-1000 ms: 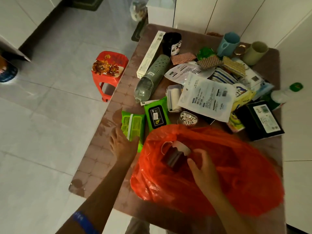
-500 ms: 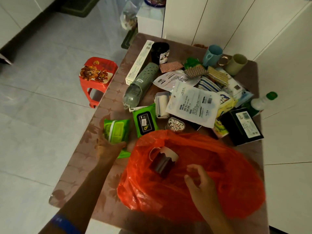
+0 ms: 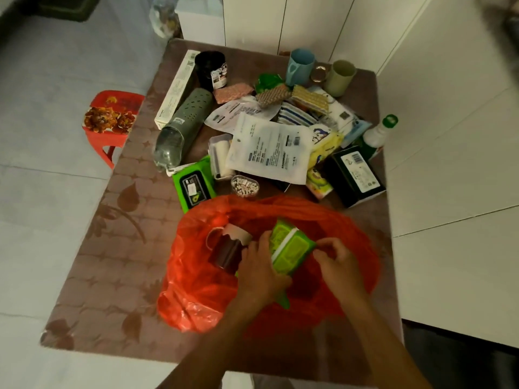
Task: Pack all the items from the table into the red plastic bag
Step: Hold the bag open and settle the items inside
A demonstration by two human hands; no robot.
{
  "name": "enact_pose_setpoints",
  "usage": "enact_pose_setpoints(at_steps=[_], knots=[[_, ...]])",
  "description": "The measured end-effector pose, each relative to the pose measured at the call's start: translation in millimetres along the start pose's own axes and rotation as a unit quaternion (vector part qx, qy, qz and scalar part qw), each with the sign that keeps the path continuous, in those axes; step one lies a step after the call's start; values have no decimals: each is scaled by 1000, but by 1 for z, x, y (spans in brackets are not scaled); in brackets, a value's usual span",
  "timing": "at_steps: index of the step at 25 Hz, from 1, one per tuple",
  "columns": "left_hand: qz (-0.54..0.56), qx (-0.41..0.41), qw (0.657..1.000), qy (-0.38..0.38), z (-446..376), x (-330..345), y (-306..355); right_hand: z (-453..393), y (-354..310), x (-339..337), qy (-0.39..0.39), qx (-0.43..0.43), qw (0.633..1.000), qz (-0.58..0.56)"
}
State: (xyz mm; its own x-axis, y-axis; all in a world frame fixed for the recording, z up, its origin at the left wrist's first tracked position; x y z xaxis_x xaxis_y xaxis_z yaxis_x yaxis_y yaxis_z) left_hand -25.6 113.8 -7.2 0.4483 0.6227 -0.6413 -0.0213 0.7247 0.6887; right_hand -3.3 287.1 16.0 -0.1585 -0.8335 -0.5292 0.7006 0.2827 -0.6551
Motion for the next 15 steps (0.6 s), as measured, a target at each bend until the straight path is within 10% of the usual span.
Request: enact_pose_setpoints(at_steps=[4,9,15], knots=[[-40,87,995,20,-15,4,9,3,23,-1,-26,-22,997,69],[68,-9,938,340,-37,-95,-40,20,15,30,-135,-78,984,89],[83,-254,941,206,-110,-128,-128,31,6,49,-144,-121,975,117]])
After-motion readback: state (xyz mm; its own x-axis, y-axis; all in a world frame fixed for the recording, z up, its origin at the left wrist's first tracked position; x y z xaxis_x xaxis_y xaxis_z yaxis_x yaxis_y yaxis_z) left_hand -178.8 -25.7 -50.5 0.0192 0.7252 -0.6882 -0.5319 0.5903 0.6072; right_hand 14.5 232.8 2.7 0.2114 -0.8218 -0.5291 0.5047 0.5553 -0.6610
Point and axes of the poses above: each hand's wrist, its own z-axis away from the middle knuckle, its own x-axis out of the palm, y = z × x, the point moved 3 cm from there along -z, towards the middle knuckle, and after that the axes turned 10 degrees about x, right-handed, at the moved point
